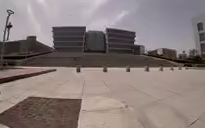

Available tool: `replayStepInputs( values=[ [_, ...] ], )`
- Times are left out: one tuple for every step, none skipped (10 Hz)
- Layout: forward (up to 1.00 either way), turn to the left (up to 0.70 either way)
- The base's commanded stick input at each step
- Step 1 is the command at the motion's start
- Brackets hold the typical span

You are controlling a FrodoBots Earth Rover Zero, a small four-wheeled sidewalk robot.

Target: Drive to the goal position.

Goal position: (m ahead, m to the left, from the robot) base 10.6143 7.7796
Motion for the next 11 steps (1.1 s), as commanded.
replayStepInputs(
  values=[
    [1.0, 0.0],
    [1.0, 0.0],
    [1.0, 0.0],
    [1.0, 0.0],
    [1.0, 0.01],
    [1.0, 0.16],
    [1.0, 0.4],
    [1.0, 0.39],
    [1.0, 0.24],
    [1.0, 0.01],
    [1.0, 0.0]
  ],
)
